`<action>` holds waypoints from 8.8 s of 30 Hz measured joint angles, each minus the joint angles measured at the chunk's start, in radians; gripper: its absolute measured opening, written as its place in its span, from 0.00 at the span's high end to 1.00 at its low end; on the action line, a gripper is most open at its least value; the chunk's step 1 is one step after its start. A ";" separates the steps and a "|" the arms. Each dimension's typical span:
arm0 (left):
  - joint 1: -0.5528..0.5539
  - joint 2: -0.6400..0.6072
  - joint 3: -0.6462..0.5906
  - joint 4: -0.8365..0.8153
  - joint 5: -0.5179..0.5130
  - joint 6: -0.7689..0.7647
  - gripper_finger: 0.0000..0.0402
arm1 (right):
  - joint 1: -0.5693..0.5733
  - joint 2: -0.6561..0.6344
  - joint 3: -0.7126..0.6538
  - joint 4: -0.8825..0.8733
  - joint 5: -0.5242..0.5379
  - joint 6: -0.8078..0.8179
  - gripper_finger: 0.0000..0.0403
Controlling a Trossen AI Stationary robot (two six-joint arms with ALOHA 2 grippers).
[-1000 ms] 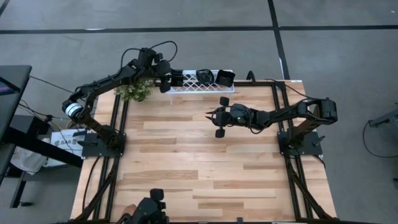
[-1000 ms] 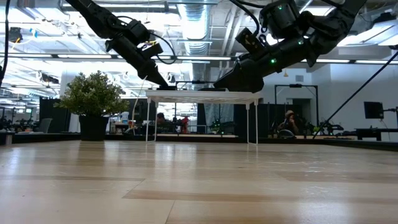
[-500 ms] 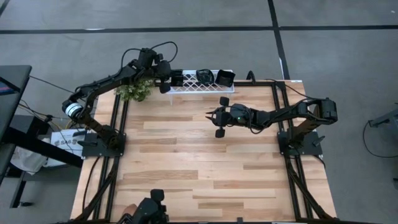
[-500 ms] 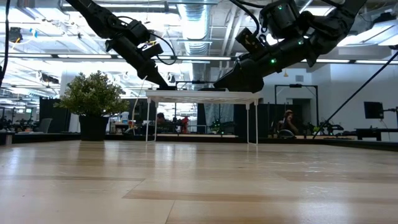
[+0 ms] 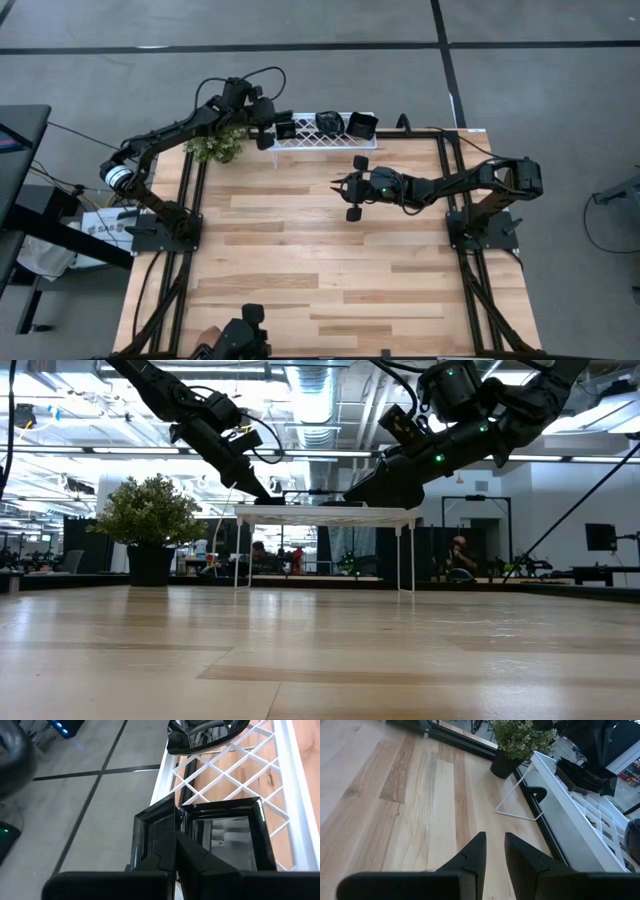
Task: Pick & Place Mini shaped plates
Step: Stack the black square plate on top of the black square plate on the shelf
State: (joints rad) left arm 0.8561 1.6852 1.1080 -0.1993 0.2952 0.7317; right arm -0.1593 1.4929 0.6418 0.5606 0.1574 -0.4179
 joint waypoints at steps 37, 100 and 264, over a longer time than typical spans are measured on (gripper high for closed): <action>-0.160 -0.084 -0.042 -0.002 -0.260 0.058 0.99 | 0.000 0.000 0.000 0.000 0.000 0.000 0.84; -0.235 -0.172 -0.107 0.065 -0.380 0.073 0.98 | 0.002 0.000 0.000 -0.001 0.000 0.000 0.84; 0.011 -0.113 -0.135 0.176 0.141 -0.164 0.77 | -0.093 -0.001 0.000 0.124 0.159 -0.262 0.84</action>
State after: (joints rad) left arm 0.8675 1.5719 0.9733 -0.0235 0.4361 0.5673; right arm -0.2520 1.4921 0.6422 0.6846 0.3161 -0.6798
